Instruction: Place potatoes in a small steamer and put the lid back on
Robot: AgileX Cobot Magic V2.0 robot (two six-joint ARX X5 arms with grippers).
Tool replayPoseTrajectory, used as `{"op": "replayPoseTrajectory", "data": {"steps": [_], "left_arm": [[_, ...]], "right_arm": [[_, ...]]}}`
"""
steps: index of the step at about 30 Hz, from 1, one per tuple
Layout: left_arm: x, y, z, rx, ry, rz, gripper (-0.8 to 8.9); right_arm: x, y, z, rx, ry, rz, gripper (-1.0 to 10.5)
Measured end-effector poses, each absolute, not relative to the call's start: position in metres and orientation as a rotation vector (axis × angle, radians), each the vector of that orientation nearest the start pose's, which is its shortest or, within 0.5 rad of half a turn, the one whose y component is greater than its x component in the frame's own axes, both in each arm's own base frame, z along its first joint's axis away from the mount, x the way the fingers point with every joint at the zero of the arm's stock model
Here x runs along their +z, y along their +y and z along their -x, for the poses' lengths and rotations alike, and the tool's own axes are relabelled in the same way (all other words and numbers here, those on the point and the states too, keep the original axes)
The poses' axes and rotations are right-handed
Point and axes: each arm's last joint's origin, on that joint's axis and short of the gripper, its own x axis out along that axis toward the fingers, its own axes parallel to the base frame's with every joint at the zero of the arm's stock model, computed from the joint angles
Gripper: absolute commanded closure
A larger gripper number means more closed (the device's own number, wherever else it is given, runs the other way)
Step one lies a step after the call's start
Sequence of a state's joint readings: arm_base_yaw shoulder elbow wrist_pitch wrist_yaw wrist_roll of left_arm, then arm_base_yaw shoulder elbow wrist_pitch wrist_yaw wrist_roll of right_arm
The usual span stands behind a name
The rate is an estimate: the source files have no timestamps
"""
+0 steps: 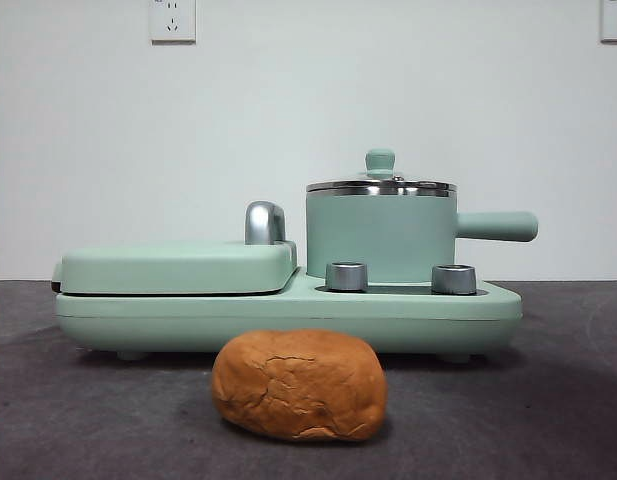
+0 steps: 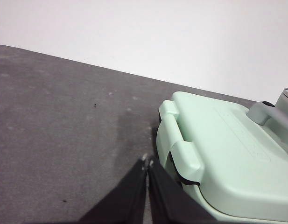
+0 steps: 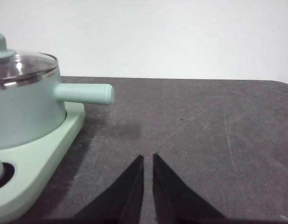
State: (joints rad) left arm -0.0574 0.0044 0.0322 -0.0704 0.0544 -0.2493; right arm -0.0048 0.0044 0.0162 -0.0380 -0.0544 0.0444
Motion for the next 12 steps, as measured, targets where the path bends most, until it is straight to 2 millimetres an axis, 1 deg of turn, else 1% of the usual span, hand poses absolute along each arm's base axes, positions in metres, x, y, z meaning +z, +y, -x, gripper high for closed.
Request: {"op": "replayPoseTrajectory", "data": {"steps": [2, 7, 10, 12], "left_arm": [[0.168, -0.007, -0.096, -0.107, 0.049, 0.257, 8.07], [0.175, -0.007, -0.096, -0.116, -0.017, 0.317, 8.05], [0.174, -0.007, -0.096, -0.112, 0.003, 0.351, 8.05], [0.172, -0.007, -0.097, -0.103, 0.052, 0.365, 8.05]], "right_arm": [[0.167, 0.001, -0.097, 0.049, 0.013, -0.077, 9.3], [0.169, 0.001, -0.097, 0.062, -0.011, -0.194, 9.3], [0.172, 0.003, -0.095, 0.093, 0.042, -0.275, 9.3], [0.179, 0.003, -0.092, 0.091, 0.072, -0.312, 9.3]]}}
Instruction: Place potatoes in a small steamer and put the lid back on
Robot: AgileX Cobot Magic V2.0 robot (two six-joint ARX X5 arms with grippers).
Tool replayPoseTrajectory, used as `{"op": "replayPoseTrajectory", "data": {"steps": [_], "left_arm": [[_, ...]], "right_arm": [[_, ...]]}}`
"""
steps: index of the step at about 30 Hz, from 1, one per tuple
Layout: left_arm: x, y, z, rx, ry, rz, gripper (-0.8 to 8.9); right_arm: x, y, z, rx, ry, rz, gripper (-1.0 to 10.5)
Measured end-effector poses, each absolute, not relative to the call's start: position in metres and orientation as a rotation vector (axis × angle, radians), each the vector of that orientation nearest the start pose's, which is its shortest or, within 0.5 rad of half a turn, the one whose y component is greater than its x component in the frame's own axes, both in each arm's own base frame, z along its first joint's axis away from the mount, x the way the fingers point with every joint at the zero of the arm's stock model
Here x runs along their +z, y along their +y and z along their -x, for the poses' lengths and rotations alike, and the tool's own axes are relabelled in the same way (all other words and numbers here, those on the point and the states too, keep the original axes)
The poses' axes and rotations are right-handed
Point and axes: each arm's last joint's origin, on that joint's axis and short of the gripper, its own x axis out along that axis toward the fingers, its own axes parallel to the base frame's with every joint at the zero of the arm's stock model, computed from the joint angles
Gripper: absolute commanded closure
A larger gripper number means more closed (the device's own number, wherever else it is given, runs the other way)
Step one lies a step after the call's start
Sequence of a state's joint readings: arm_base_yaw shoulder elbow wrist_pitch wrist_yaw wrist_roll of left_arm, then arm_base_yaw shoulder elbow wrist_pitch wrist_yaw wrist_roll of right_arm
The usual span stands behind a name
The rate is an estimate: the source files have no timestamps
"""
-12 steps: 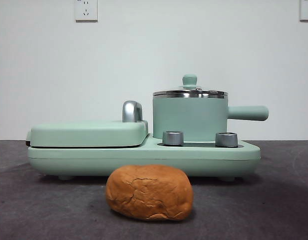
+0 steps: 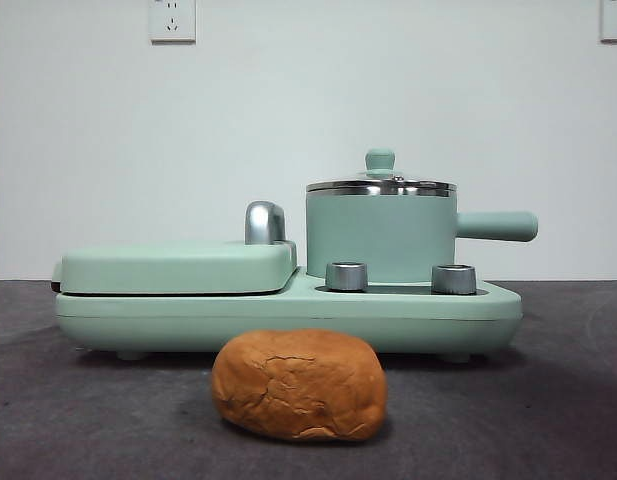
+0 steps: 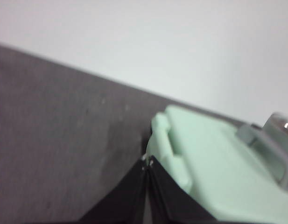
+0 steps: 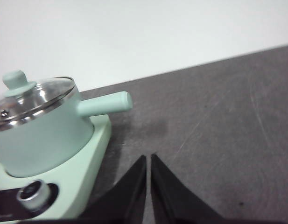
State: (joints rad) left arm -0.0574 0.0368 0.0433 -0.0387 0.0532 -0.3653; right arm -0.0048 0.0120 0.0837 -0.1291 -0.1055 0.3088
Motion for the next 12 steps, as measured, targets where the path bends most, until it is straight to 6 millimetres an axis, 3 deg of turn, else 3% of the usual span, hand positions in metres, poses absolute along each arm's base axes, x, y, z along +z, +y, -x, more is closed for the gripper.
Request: {"op": "replayPoseTrajectory", "data": {"steps": [4, 12], "left_arm": [[0.182, -0.007, -0.098, -0.092, 0.114, 0.379, 8.05], [0.233, -0.009, -0.107, -0.147, 0.173, 0.345, 8.05]], "right_arm": [[0.197, 0.003, -0.088, 0.089, 0.103, -0.339, 9.3], [0.227, 0.005, -0.096, 0.159, 0.160, -0.303, 9.3]]}}
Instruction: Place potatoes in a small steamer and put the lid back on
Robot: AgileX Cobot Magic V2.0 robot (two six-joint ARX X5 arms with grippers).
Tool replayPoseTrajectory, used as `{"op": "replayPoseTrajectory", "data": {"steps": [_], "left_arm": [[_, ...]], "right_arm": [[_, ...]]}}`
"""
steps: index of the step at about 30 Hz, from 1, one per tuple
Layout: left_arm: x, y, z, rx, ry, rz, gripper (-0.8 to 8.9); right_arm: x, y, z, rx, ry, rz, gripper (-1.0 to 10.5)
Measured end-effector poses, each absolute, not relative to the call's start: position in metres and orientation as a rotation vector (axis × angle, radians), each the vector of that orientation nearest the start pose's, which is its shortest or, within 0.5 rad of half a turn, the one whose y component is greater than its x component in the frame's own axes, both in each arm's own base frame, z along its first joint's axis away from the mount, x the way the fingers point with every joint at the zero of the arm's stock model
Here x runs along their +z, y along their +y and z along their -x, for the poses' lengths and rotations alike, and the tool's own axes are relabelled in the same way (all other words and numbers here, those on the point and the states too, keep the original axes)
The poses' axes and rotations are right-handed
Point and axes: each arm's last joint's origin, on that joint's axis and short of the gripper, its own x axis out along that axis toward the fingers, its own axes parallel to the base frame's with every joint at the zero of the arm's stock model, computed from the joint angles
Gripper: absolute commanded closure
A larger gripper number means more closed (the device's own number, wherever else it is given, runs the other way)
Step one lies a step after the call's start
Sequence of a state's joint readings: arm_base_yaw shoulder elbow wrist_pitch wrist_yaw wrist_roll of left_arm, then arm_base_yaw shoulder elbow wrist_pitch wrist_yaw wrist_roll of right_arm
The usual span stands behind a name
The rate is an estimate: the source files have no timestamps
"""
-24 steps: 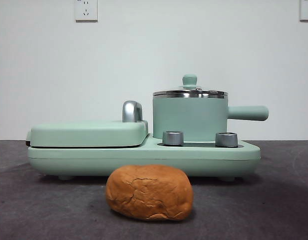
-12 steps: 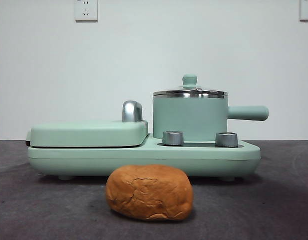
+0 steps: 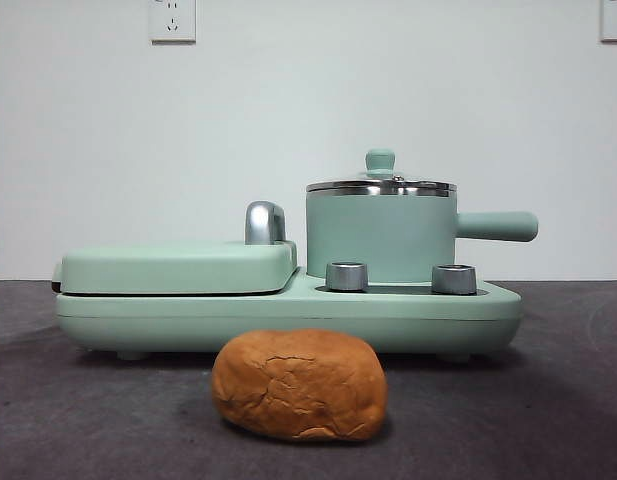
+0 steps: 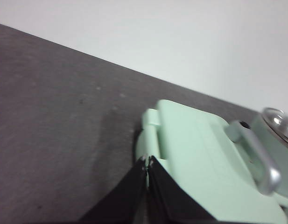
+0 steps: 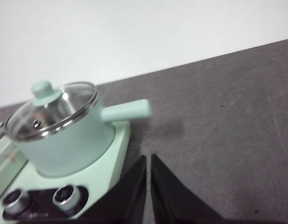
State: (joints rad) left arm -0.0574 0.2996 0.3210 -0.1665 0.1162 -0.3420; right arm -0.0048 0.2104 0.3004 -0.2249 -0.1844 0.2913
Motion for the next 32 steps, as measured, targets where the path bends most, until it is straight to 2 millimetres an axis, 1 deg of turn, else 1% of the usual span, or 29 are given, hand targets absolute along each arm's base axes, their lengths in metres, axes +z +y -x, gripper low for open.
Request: {"op": "replayPoseTrajectory", "data": {"steps": [4, 9, 12, 17, 19, 21, 24, 27, 30, 31, 32], "left_arm": [[0.255, -0.013, -0.119, -0.234, 0.237, 0.267, 8.05], [0.279, -0.018, -0.143, -0.347, 0.299, 0.168, 8.05], [0.288, -0.022, -0.158, -0.389, 0.317, 0.100, 8.06], [0.300, -0.032, -0.177, -0.480, 0.312, -0.029, 8.07], [0.303, -0.037, -0.184, -0.524, 0.290, -0.078, 8.07], [0.301, -0.043, -0.189, -0.568, 0.282, -0.130, 8.07], [0.296, -0.051, -0.194, -0.628, 0.279, -0.203, 8.07], [0.295, -0.059, -0.195, -0.672, 0.246, -0.266, 8.00], [0.297, -0.065, -0.195, -0.701, 0.216, -0.296, 7.52], [0.297, -0.066, -0.195, -0.707, 0.212, -0.300, 7.37], [0.297, -0.068, -0.195, -0.714, 0.206, -0.305, 7.12]], "right_arm": [[0.235, 0.006, -0.106, 0.217, 0.216, -0.219, 9.3], [0.245, 0.009, -0.120, 0.326, 0.262, -0.096, 9.3], [0.252, 0.010, -0.126, 0.380, 0.265, -0.028, 9.3], [0.269, 0.013, -0.137, 0.445, 0.234, 0.096, 9.3], [0.274, 0.015, -0.141, 0.463, 0.226, 0.140, 9.3], [0.278, 0.017, -0.146, 0.484, 0.223, 0.184, 9.3], [0.280, 0.022, -0.153, 0.522, 0.227, 0.243, 9.3], [0.280, 0.028, -0.159, 0.569, 0.230, 0.301, 9.3], [0.278, 0.036, -0.165, 0.620, 0.239, 0.339, 9.3], [0.276, 0.038, -0.166, 0.633, 0.246, 0.345, 9.1], [0.274, 0.040, -0.168, 0.648, 0.254, 0.351, 8.6]]}}
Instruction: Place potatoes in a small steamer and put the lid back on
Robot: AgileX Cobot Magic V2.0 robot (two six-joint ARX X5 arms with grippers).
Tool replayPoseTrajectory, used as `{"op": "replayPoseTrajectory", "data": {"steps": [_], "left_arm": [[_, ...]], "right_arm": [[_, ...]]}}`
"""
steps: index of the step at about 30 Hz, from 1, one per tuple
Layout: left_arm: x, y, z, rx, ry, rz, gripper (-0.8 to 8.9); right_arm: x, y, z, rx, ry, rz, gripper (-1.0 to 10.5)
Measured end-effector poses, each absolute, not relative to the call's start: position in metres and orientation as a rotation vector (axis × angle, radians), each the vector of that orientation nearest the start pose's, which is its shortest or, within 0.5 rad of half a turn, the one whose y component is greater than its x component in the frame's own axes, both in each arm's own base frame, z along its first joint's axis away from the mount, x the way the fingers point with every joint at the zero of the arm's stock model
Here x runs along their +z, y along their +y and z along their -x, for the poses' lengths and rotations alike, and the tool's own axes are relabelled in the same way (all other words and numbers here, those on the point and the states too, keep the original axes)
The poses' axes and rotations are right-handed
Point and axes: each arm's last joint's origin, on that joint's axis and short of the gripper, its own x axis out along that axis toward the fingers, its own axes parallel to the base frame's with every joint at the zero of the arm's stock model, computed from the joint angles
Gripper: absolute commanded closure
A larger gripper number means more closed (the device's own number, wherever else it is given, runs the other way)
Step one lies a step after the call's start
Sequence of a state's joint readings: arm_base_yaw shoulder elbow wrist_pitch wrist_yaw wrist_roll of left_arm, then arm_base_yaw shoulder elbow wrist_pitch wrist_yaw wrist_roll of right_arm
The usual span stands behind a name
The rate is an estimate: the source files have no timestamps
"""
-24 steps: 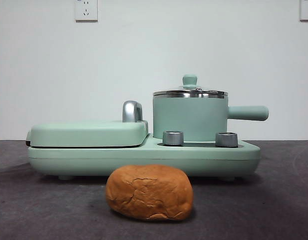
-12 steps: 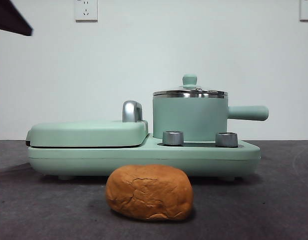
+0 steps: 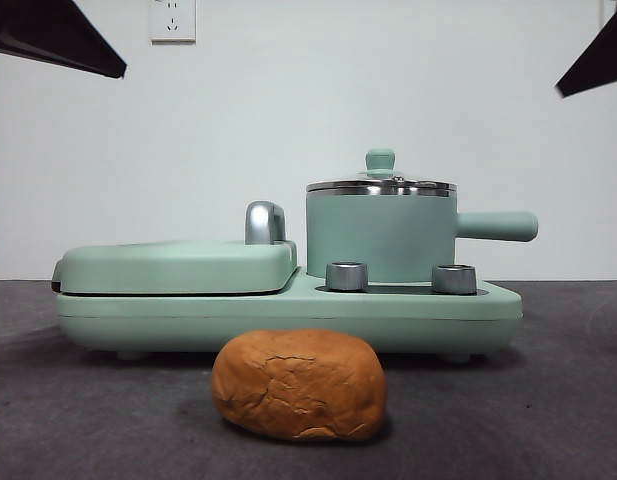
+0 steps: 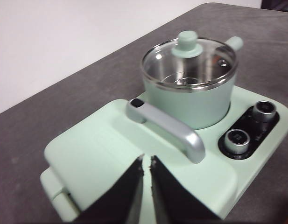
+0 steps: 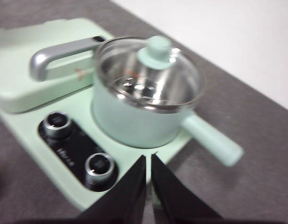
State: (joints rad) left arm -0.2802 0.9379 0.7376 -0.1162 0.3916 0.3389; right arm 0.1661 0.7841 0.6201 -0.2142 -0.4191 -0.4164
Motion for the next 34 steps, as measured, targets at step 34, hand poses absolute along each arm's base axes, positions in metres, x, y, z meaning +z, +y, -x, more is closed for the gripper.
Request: {"op": "replayPoseTrajectory", "data": {"steps": [34], "left_arm": [[0.289, -0.129, -0.234, -0.808, 0.140, -0.148, 5.01]], "right_arm": [[0.272, 0.048, -0.169, 0.684, 0.278, 0.317, 6.0]]}}
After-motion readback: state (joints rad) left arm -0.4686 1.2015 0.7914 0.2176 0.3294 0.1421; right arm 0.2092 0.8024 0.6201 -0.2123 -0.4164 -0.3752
